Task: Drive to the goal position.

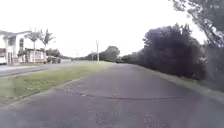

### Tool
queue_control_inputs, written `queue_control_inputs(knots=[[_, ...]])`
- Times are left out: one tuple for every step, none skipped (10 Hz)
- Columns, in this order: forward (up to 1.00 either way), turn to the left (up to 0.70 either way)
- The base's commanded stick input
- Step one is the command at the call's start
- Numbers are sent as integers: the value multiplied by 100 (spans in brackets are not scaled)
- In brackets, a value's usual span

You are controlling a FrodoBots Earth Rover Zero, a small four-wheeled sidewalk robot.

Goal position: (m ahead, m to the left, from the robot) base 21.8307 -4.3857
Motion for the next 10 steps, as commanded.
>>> queue_control_inputs(knots=[[5, 0], [6, 0], [5, 0], [5, 0], [6, 0], [6, 0], [6, 0], [6, 0], [6, 0], [6, 0]])
